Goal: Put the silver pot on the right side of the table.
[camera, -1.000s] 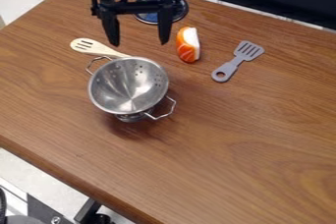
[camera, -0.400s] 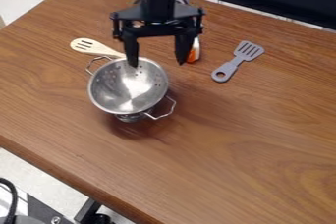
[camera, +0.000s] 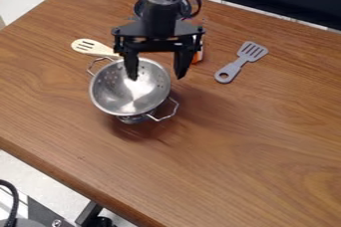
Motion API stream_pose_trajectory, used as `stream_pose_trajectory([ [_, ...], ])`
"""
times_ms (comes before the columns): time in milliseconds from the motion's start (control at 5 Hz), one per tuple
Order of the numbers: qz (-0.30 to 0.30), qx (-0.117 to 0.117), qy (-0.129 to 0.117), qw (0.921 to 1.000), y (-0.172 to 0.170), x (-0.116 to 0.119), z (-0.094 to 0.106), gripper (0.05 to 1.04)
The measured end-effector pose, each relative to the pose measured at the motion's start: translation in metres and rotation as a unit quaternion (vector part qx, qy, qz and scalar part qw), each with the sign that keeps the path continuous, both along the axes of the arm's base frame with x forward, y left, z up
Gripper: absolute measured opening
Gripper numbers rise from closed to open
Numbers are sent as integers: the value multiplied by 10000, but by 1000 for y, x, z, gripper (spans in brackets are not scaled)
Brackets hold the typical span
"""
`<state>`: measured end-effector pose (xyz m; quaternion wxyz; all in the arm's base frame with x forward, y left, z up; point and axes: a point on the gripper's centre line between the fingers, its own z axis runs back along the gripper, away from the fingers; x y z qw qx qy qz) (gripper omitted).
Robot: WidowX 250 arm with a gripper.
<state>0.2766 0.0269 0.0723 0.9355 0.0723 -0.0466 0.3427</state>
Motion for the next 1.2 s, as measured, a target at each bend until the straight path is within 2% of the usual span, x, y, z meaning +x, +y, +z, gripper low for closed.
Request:
stream_pose_trajectory([
  [400,-51,181,164,9997,0,2,-14,999],
  [600,-55,178,145,9997,1,2,-14,952],
  [1000,-9,186,79,9998,2,1,-22,398],
  [1200,77,98,83,9999,2,-2,-24,204],
])
